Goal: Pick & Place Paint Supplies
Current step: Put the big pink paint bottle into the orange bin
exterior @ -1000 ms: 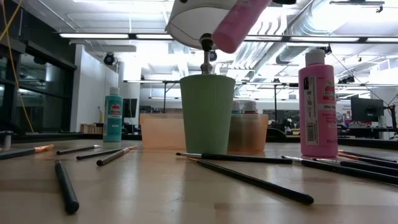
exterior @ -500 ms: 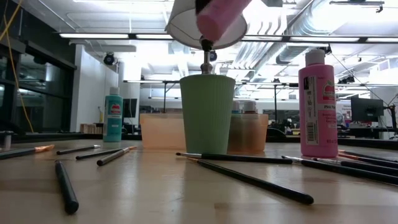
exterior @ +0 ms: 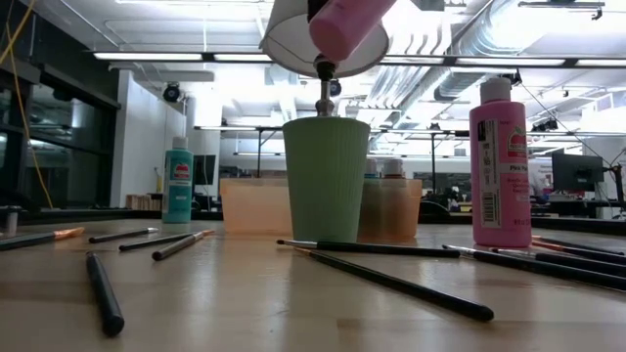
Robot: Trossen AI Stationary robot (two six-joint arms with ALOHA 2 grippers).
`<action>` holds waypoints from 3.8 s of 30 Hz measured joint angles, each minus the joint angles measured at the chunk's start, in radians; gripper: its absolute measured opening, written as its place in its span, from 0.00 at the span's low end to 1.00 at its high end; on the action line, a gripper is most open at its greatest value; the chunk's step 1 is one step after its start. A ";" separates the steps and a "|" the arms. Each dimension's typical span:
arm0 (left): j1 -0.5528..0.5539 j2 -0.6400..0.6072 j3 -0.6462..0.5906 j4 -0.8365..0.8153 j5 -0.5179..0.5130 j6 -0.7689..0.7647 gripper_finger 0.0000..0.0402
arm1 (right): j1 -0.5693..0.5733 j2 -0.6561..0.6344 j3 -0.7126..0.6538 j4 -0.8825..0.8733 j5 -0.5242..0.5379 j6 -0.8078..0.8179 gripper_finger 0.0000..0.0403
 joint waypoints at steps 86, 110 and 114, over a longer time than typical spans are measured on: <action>0.575 -0.018 -0.986 1.272 0.208 0.149 0.41 | 0.000 -0.164 -0.031 -0.167 0.611 0.406 0.75; 0.576 0.069 -0.986 1.366 0.178 0.134 0.45 | 0.000 -0.164 -0.031 -0.169 0.630 0.424 0.75; 0.576 0.104 -0.984 1.466 0.178 0.110 0.46 | 0.000 -0.164 -0.031 -0.169 0.629 0.424 0.75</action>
